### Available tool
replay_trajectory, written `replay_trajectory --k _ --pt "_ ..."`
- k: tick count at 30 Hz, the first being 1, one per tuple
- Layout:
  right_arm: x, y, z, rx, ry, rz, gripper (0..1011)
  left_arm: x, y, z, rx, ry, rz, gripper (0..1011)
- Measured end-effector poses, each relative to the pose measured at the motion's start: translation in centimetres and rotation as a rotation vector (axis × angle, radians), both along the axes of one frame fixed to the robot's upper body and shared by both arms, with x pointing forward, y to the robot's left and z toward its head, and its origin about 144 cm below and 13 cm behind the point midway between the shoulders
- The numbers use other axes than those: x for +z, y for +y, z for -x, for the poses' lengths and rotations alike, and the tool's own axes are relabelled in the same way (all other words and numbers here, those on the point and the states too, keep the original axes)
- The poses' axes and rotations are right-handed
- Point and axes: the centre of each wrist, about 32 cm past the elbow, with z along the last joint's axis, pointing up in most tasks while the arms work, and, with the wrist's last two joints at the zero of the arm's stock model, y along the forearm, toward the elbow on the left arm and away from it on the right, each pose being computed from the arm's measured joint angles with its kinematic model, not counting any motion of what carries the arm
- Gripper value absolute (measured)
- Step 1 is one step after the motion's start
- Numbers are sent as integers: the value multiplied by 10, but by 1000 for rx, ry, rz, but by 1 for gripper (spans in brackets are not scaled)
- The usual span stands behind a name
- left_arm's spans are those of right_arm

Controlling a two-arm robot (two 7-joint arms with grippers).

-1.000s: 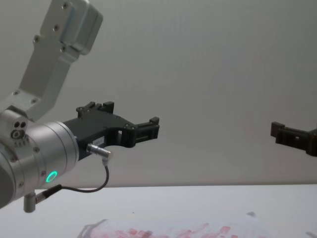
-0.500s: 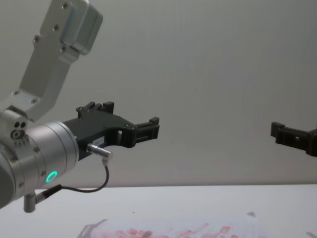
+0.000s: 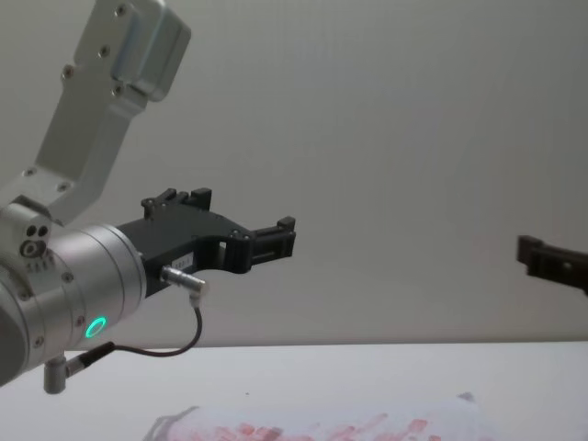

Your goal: Use the one hand to pick up the stamp and affix it onto the A4 paper.

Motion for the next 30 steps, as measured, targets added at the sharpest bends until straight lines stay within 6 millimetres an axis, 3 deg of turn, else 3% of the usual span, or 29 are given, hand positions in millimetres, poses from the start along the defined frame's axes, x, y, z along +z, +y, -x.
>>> replay_trajectory --k 18,30 --pt "-18 -29 73 -166 179 40 1001 0 0 0 0 0 0 1001" --pt "-20 -41 85 -193 271 90 1001 0 0 0 0 0 0 1001"
